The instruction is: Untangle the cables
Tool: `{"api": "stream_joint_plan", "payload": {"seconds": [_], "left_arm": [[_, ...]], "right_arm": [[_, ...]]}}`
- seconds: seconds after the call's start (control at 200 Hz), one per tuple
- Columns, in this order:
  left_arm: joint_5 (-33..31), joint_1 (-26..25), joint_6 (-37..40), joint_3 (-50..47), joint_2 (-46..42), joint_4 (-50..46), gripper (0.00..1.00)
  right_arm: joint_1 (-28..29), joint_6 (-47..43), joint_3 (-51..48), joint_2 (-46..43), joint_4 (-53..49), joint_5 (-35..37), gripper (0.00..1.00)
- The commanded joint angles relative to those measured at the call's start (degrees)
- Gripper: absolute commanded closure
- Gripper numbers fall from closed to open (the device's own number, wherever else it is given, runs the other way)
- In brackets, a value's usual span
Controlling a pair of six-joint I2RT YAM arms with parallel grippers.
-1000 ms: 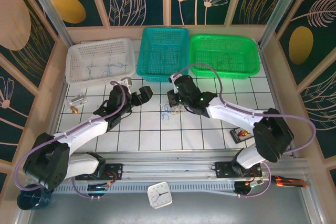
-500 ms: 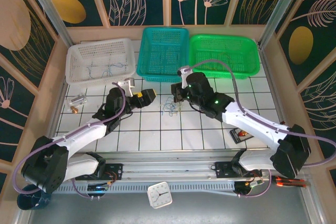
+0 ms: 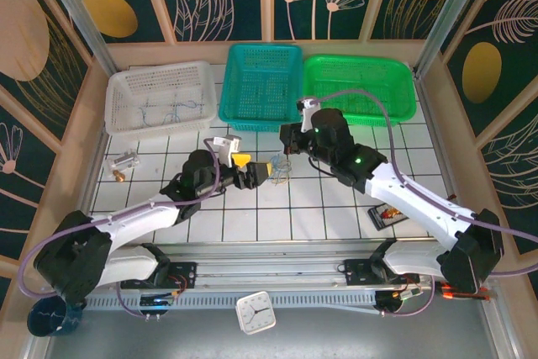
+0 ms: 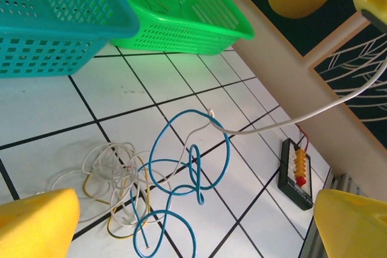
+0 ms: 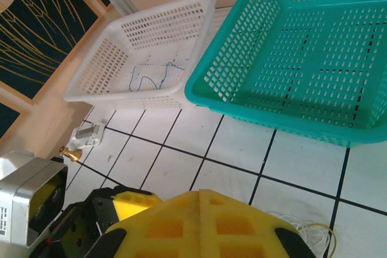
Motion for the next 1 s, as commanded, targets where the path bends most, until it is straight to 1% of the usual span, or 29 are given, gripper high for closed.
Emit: {"api": "stream_joint_plan", "payload": {"seconds": [0.0,0.185,0.475,0.565,0.691,0.861,0.936,0.996], "left_arm": [[-0.23,-0.48,3.20,1.54,1.29,4.47,0.01],[1.02,-1.35,5.67,5.15,4.63,3.75,0.01],[1.15,-2.40,6.10,8.92,10.63,6.35,0.02],[0.62,-2.48,5.99,9.95,12.78,7.40,0.07],[0.08,-2.49,5.47,9.99,15.66,9.37,0.17],[0.51,-2.50,4.78,8.40,19.45,11.54,0.37],[0.78,-2.46,4.28,7.28,21.02,12.47,0.41],[0.87,-2.50,3.89,6.25,21.96,13.29,0.42]], "right_arm": [[-0.24,2.04,1.59,-1.20,2.75,-2.00,1.00],[-0.26,2.99,1.67,-0.95,3.32,-3.39,1.00],[0.11,5.84,1.72,-1.20,5.80,-6.57,1.00],[0.20,6.97,1.93,-1.66,6.77,-7.45,1.00],[0.20,8.53,2.98,-2.89,8.15,-8.58,1.00],[0.11,10.46,4.77,-4.73,9.87,-8.29,1.00],[-0.06,11.03,5.53,-5.28,10.89,-8.22,1.00],[-0.29,11.44,6.08,-5.64,11.61,-8.02,1.00]]}}
